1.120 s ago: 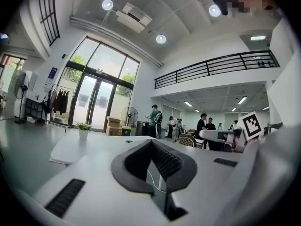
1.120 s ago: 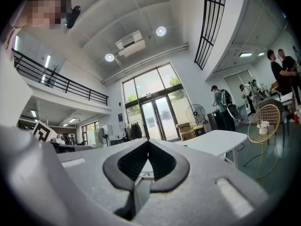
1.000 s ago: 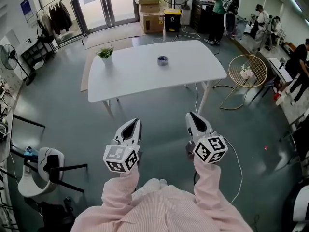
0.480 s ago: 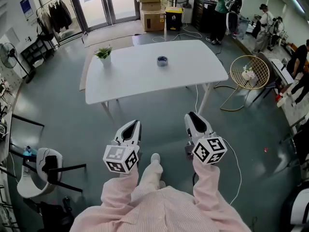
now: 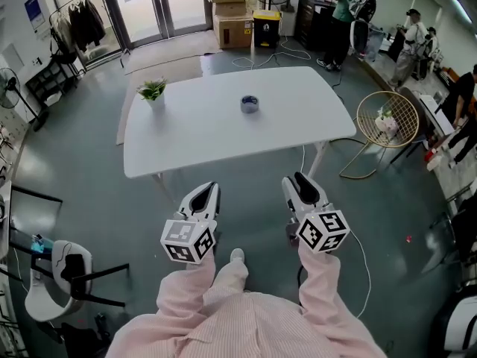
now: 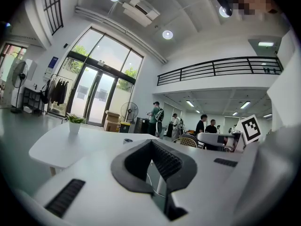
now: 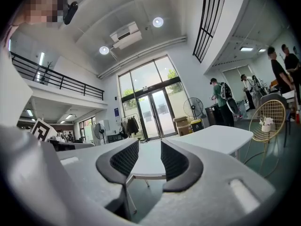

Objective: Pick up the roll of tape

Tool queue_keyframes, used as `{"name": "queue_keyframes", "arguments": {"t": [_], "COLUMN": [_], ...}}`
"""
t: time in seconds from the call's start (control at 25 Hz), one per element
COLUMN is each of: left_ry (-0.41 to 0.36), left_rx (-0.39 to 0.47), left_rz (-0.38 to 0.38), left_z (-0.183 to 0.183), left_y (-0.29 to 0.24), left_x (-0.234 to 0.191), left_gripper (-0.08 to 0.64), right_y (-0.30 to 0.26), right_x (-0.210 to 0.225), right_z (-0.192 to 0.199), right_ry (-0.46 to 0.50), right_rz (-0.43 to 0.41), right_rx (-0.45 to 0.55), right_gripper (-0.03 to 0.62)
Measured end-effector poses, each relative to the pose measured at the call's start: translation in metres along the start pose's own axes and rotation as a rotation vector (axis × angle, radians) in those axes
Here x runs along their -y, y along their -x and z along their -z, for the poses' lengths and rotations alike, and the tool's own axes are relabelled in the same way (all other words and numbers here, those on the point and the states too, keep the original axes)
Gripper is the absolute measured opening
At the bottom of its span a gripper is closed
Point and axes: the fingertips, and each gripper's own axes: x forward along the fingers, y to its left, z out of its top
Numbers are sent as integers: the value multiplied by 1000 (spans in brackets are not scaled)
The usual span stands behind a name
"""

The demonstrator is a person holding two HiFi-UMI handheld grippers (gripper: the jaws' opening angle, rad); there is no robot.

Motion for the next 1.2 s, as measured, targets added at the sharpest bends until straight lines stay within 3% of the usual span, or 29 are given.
{"name": "queue_keyframes", "arguments": {"t": [0.68,1.2], "left_ry": [11,23], "left_rx": [12,-24], "left_rz": [37,52], "left_z": [-44,-37], "left_y": [-105,-168], "left_x": [-78,-105], "left_gripper": [2,2], "right_y": [-129,-182], "right_x": [45,90], "right_z": [-21,-16], "right_ry": [-11,-17], "right_rz": [42,67], "right_rx": [-8,-34], "right_gripper": [137,137]}}
